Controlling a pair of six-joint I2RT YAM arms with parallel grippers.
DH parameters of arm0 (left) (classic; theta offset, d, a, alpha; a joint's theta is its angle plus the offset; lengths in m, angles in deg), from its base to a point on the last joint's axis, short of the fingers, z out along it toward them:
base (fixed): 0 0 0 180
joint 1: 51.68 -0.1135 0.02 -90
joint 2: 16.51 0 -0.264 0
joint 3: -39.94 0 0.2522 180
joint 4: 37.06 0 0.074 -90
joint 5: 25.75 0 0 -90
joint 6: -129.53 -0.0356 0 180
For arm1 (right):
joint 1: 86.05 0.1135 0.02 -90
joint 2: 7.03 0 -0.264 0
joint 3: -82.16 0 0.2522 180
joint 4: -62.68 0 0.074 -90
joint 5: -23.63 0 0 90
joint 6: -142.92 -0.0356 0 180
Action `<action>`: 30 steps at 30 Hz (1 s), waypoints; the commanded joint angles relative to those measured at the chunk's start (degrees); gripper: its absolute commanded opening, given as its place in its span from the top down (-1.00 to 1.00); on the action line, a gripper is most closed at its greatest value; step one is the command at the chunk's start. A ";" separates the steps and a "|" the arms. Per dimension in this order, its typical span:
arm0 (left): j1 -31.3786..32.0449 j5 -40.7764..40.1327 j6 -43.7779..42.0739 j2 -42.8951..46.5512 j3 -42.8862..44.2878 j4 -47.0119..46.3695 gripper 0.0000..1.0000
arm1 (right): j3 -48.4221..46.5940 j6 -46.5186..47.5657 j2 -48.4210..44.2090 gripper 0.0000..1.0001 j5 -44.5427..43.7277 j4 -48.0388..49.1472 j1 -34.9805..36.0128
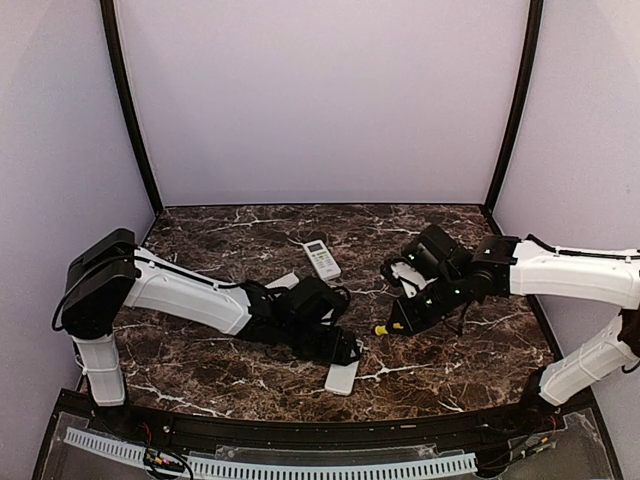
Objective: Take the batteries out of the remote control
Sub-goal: Adjust the remote control without the battery cover at the center of the board.
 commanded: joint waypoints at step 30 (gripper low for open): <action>10.23 -10.41 -29.75 -5.65 9.00 25.31 -0.01 | 5.13 -4.96 -13.31 1.00 -0.73 0.14 -2.32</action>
